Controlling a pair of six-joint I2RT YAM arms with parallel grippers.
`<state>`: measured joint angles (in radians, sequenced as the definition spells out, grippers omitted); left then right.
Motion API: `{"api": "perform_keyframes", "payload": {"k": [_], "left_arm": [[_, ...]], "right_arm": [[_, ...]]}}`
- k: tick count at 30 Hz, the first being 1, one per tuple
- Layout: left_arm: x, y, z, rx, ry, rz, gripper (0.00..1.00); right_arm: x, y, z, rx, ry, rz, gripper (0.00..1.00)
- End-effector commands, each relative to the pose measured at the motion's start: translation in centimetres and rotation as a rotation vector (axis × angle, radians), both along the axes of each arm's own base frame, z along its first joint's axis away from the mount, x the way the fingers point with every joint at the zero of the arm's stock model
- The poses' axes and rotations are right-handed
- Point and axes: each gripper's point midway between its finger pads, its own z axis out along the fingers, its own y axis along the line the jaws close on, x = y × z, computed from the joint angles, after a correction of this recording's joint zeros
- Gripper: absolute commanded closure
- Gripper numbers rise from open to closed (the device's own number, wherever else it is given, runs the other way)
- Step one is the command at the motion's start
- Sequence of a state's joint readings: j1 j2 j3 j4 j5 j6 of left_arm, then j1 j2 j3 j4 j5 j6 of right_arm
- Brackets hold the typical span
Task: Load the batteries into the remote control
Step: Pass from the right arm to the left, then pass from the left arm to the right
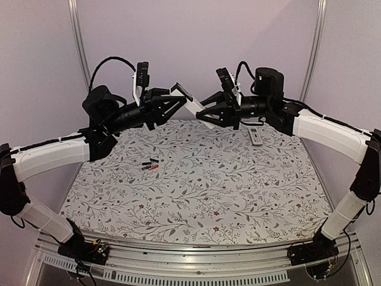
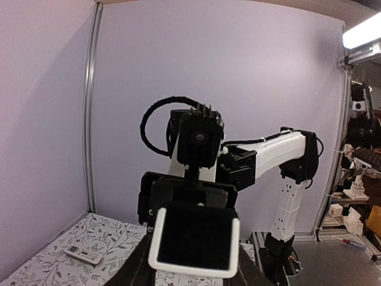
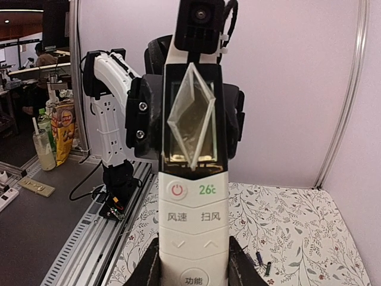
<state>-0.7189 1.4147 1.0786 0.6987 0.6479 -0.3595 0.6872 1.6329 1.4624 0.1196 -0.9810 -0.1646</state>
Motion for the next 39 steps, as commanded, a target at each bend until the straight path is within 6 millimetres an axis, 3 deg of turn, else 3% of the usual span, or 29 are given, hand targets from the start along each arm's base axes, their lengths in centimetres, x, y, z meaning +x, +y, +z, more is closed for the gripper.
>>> {"api": "perform_keyframes", "payload": {"k": [1, 3, 7, 8, 10, 12, 15, 22, 30, 37, 39], "left_arm": [[-0.4, -0.5, 1.3, -0.046, 0.029, -0.015, 0.82], [-0.3, -0.4, 1.6, -0.06, 0.063, -0.01, 0.99], [0.8, 0.0, 1.3, -0.078, 0.146, 0.052, 1.0], [1.1, 0.1, 1.1, -0.08, 0.165, 0.073, 1.0], [2.0, 0.5, 0.8, -0.085, 0.205, 0.124, 1.0], [3.3, 1.0, 0.5, -0.091, 0.255, 0.198, 1.0], [5.1, 1.8, -0.4, -0.077, 0.324, 0.307, 1.0], [5.8, 2.2, -0.9, -0.075, 0.351, 0.352, 1.0], [5.8, 2.5, -0.8, -0.082, 0.354, 0.364, 1.0], [5.7, 2.8, -0.7, -0.089, 0.346, 0.371, 1.0], [5.7, 2.9, -0.7, -0.091, 0.343, 0.373, 1.0]], "right_arm": [[-0.2, 0.2, 0.8, 0.016, -0.029, 0.006, 0.99], [-0.1, 0.2, 0.9, 0.013, -0.032, -0.002, 0.98], [0.3, -0.1, 1.1, 0.01, -0.045, -0.048, 0.9], [0.6, -0.2, 1.1, 0.01, -0.048, -0.07, 0.8], [1.8, -0.3, 1.1, 0.008, -0.051, -0.152, 0.45], [3.8, -0.8, 1.2, 0.007, -0.053, -0.289, 0.18], [5.2, -1.2, 1.3, 0.005, -0.092, -0.479, 0.02], [6.0, -0.6, 1.2, -0.036, -0.317, -0.791, 0.04], [7.6, 1.2, -0.2, -0.129, -0.362, -0.905, 0.26], [7.5, 1.9, -1.4, -0.168, -0.393, -0.898, 0.33], [7.6, 2.0, -1.6, -0.183, -0.407, -0.906, 0.41]]}}
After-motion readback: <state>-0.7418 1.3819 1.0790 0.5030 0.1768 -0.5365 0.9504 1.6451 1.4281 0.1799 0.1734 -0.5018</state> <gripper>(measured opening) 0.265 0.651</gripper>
